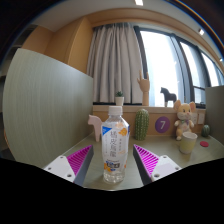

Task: Pour water

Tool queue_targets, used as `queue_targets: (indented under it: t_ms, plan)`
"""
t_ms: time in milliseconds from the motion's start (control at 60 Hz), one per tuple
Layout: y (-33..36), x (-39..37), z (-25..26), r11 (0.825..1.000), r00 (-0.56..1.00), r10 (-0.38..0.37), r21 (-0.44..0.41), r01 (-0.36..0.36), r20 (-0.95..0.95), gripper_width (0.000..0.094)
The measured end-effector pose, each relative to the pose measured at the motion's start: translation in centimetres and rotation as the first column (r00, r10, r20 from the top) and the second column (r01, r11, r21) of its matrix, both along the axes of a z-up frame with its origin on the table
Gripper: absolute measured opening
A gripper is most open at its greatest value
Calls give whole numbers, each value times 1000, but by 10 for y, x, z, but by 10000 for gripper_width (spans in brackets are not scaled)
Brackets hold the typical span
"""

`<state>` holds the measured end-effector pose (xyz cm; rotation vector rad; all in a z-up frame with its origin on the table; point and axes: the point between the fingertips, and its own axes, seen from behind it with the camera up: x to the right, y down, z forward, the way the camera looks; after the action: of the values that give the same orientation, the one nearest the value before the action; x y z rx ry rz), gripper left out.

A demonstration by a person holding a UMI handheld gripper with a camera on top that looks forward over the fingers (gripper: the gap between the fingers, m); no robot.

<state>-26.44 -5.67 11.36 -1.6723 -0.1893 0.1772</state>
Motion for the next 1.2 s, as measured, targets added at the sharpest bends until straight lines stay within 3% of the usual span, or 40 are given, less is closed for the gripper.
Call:
queue_targets:
  t_ms: [267,333,400,567,783,983,1200]
  plan:
    - [42,-15,1,1000,1000,8,18,-9,30,791]
    - [48,-12,1,1000,999,5,18,-5,36,707]
    - [53,-7,1,1000,999,-15,23,14,39,566]
    - [54,-14,4,999,1000,7,47,-7,5,357]
    - [61,3,2,1000,999,23,13,-23,-44,357]
    - [95,85,40,998,902,-62,-24,58,-426,360]
    - [135,185,69,991,530,-111,-56,119,-840,358]
